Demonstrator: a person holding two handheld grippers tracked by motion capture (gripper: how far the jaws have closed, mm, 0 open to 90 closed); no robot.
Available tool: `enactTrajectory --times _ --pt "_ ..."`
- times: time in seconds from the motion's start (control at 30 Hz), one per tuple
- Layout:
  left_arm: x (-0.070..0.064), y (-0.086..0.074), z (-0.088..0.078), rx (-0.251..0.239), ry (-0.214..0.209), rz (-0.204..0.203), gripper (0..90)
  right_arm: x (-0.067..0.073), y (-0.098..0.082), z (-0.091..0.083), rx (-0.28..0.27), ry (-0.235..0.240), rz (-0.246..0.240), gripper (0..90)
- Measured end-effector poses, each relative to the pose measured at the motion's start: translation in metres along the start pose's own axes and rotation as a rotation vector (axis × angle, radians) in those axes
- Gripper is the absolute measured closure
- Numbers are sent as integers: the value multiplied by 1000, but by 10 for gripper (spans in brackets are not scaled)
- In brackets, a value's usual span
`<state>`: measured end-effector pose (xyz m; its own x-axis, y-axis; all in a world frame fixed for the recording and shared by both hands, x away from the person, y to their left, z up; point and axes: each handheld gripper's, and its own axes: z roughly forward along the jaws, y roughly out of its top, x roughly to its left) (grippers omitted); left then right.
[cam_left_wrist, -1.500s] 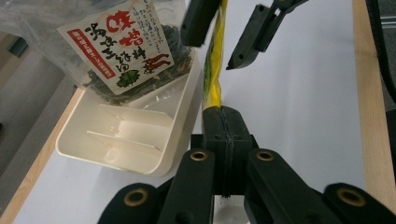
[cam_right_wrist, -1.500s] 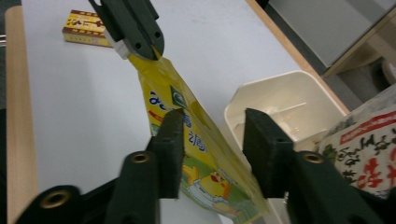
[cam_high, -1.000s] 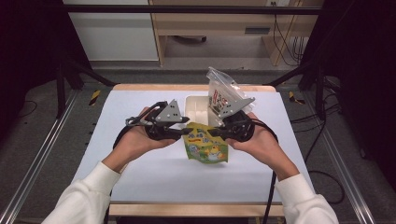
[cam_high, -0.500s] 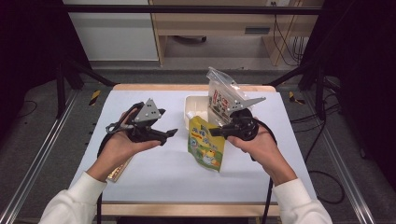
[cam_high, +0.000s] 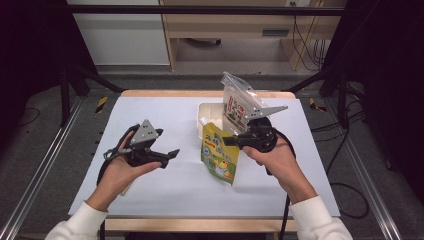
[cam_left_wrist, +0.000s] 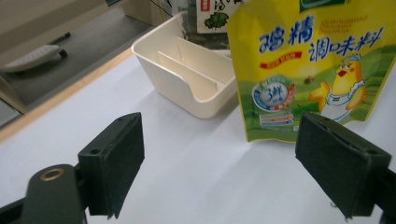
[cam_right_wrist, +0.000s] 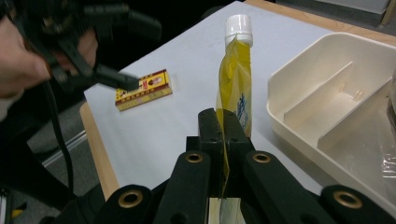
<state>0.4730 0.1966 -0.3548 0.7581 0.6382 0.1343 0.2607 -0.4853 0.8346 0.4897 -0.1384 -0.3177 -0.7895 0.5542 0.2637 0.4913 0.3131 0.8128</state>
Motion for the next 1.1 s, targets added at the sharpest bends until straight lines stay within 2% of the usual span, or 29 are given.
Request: enactTrajectory --times 0.1,0.27,0.43,0.5,0.53,0.8,0.87,0.93,1.03,1.1 --pt "-7 -18 4 4 17 -20 143 1 1 -1 -27 -4 24 900" --pt "-17 -50 5 19 39 -89 139 6 7 -3 -88 -36 78 900" --pt "-21 -73 2 5 89 -113 131 10 15 -8 -136 -36 89 900" --pt "-21 -78 -2 1 84 -126 124 12 19 -11 -166 -36 92 900" --pt "-22 -83 -4 -6 75 -148 123 13 23 -14 -190 -43 105 900" --pt "-26 -96 -5 -7 74 -164 122 11 39 -20 -270 -53 139 900" --pt "-24 -99 -6 -13 84 -176 123 11 43 -19 -284 -54 136 900" --pt "-22 -104 -5 -4 122 -177 122 10 49 -15 -292 -79 122 900" --pt "-20 -105 -4 12 132 -167 122 8 53 -12 -299 -103 118 900" --pt "-19 -106 -6 2 141 -173 120 5 56 -8 -312 -119 124 900"
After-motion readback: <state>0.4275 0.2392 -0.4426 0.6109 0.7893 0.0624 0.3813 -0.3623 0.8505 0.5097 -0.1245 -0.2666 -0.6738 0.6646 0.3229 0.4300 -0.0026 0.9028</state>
